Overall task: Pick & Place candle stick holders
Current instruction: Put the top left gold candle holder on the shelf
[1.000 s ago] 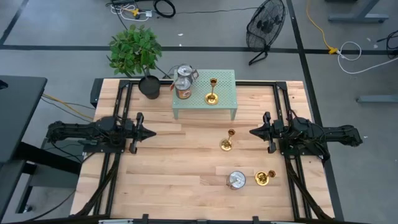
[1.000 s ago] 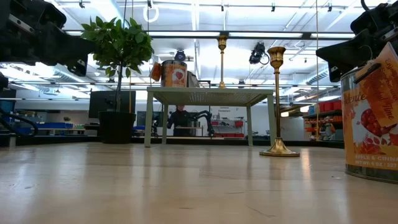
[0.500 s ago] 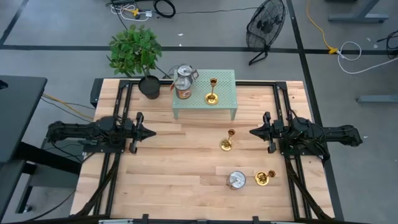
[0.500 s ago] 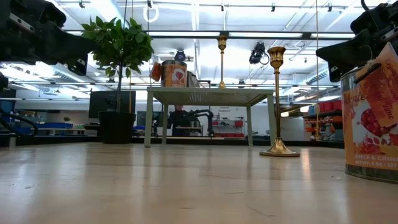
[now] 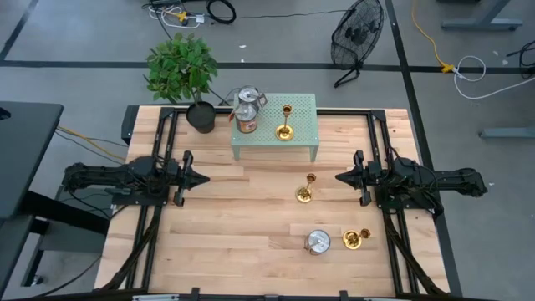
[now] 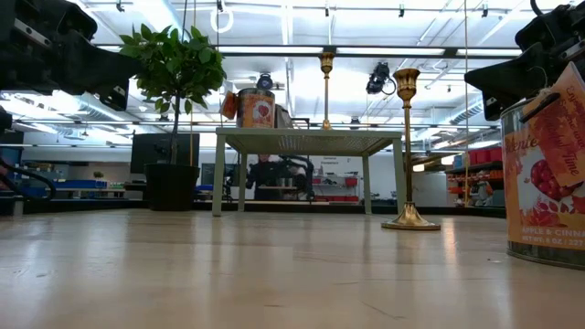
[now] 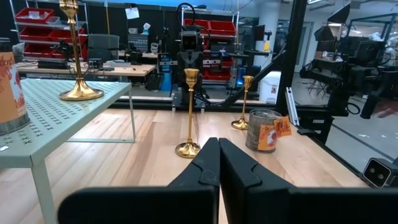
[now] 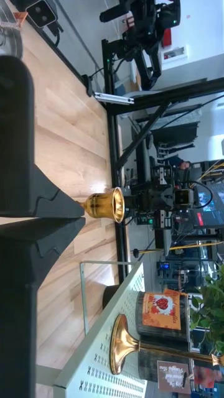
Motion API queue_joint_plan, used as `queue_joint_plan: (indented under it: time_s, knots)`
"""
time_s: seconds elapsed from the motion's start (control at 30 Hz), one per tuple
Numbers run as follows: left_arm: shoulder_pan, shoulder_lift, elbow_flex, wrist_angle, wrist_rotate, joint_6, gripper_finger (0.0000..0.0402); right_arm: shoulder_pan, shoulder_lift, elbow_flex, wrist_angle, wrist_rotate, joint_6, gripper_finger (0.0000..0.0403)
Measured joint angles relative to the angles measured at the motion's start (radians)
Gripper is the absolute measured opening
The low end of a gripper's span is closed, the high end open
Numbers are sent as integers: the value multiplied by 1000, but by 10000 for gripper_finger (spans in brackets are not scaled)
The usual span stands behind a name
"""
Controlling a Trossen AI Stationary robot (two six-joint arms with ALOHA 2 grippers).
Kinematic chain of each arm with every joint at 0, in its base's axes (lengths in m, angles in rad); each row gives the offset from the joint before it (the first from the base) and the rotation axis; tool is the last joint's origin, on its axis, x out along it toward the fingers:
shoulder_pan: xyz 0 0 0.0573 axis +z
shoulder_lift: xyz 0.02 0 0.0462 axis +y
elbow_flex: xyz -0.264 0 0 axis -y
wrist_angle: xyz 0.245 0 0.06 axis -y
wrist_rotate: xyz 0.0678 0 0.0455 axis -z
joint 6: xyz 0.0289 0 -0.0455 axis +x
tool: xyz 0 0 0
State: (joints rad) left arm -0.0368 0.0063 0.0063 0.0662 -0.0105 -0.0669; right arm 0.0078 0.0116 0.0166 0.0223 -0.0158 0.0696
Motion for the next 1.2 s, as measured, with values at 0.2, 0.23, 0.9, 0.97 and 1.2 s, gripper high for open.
queue_joint_plan:
  time_s: [0.2, 0.23, 0.9, 0.97, 1.2]
  knots:
    - [0, 0, 0, 0, 0, 0, 3, 0, 0, 0, 0, 0, 0, 3]
    - [0, 0, 0, 0, 0, 0, 3, 0, 0, 0, 0, 0, 0, 3]
    - [0, 0, 0, 0, 0, 0, 3, 0, 0, 0, 33, 0, 0, 3]
    - [0, 0, 0, 0, 0, 0, 3, 0, 0, 0, 47, 0, 0, 3]
    - [0, 0, 0, 0, 0, 0, 3, 0, 0, 0, 61, 3, 0, 3]
